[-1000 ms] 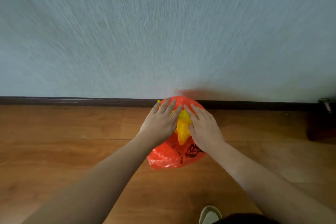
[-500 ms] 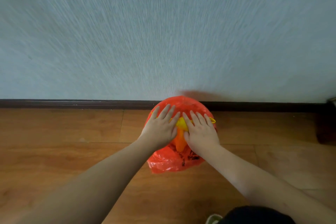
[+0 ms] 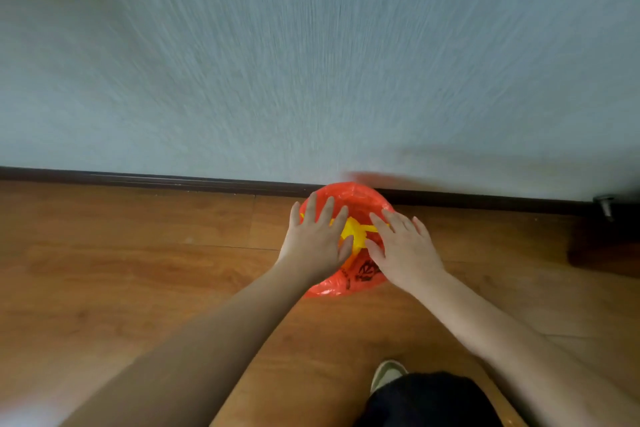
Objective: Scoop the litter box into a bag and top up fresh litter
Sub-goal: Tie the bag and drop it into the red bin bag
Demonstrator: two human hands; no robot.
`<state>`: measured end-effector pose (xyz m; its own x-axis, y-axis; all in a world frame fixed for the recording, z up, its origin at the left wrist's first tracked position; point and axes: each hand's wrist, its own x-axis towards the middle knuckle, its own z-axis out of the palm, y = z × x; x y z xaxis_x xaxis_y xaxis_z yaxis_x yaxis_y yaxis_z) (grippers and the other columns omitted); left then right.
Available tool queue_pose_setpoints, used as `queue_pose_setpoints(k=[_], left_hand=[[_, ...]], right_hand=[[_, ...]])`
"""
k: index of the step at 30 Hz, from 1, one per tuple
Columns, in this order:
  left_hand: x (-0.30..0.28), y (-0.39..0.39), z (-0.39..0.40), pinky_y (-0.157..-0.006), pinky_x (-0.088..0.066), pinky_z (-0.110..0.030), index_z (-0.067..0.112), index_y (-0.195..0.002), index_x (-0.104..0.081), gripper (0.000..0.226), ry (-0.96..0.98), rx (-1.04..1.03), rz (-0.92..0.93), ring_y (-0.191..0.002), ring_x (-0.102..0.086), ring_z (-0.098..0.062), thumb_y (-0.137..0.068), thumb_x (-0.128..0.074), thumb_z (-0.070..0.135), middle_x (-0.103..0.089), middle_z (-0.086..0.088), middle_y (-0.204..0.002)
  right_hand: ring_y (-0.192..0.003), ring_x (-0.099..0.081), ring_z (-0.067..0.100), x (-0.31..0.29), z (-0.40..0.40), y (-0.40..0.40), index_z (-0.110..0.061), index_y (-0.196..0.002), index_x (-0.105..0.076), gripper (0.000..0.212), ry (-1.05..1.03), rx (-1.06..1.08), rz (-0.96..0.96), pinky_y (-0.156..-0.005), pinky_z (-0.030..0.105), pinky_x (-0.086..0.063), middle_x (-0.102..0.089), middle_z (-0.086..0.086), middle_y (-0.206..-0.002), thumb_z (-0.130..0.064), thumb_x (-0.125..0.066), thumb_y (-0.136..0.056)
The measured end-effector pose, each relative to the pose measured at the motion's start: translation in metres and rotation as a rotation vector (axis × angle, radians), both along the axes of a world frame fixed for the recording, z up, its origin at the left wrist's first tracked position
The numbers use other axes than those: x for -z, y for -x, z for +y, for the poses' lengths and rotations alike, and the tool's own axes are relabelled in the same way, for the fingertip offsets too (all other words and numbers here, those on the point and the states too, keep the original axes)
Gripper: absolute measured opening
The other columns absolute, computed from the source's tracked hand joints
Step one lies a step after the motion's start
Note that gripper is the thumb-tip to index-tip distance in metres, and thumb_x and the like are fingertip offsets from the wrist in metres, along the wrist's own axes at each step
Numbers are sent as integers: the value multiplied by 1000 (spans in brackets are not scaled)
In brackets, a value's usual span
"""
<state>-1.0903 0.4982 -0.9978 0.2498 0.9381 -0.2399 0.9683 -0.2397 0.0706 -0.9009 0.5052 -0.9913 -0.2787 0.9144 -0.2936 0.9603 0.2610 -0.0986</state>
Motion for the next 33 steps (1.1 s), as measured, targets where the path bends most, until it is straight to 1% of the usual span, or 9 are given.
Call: queue_pose_setpoints(k=[8,11,14,16,21,24,27,29,33], left_hand=[[-152,2,-24,-117,-11,-55,29,-152,-15,69,47,-11,-34,-148,-15,-34,-93,-1,63,-21,-7,-161],[-217,1,-29,-117,-11,-54,30,-151,-17,67,32,12,-26,-148,-15,-32,-94,-4,62,-24,-5,-160],[-280,4,-34,-117,-15,-54,28,-150,-21,65,-17,8,-48,-147,-19,-33,-95,-5,59,-29,-5,-158],[-318,7,-39,-117,-16,-54,28,-150,-21,65,-9,-25,-54,-147,-18,-32,-95,-4,58,-29,-5,-158],[-410,29,-52,-118,-14,-55,30,-152,-14,64,39,-104,-96,-149,-11,-29,-96,-5,59,-22,-4,-161],[-462,44,-68,-119,-10,-54,32,-152,-10,64,-22,-93,-104,-149,-12,-27,-95,-5,62,-21,-3,-161],[-505,62,-82,-119,-8,-53,32,-152,-9,69,-72,-70,-96,-150,-11,-26,-92,0,63,-19,-2,-162],[-536,74,-95,-119,-8,-53,31,-152,-10,70,-114,-67,-95,-150,-10,-26,-90,2,62,-19,-2,-162],[-602,96,-130,-120,-10,-53,32,-153,-11,64,-170,-63,-109,-150,-9,-26,-95,-8,60,-17,-2,-162]], right_hand=[[-146,-20,21,-154,-33,17,-25,-151,-21,58,20,16,8,-119,41,-13,-25,3,-157,-51,-18,-99],[-146,-19,21,-216,-43,24,-24,-151,-20,58,15,3,-6,-119,41,-13,-24,4,-158,-50,-15,-100],[-145,-23,23,-277,-48,26,-23,-150,-25,57,-41,-15,-19,-119,42,-15,-29,5,-155,-47,-17,-100],[-144,-24,23,-313,-51,25,-22,-149,-28,56,-59,-34,-35,-119,43,-14,-32,6,-154,-46,-18,-100],[-144,-24,22,-399,-66,35,-23,-150,-26,57,-95,-8,-23,-119,42,-14,-33,4,-154,-46,-16,-99],[-145,-22,22,-448,-75,52,-26,-150,-23,57,-138,12,-38,-118,42,-9,-30,2,-155,-48,-12,-99],[-147,-17,21,-490,-82,72,-29,-151,-20,58,-128,11,-28,-118,42,-7,-24,0,-158,-51,-12,-98],[-147,-15,21,-519,-91,84,-30,-151,-19,58,-179,27,-28,-118,41,-5,-22,0,-158,-51,-11,-98],[-147,-15,21,-585,-125,101,-30,-151,-19,55,-220,36,-5,-119,42,-8,-21,0,-159,-48,-17,-99]])
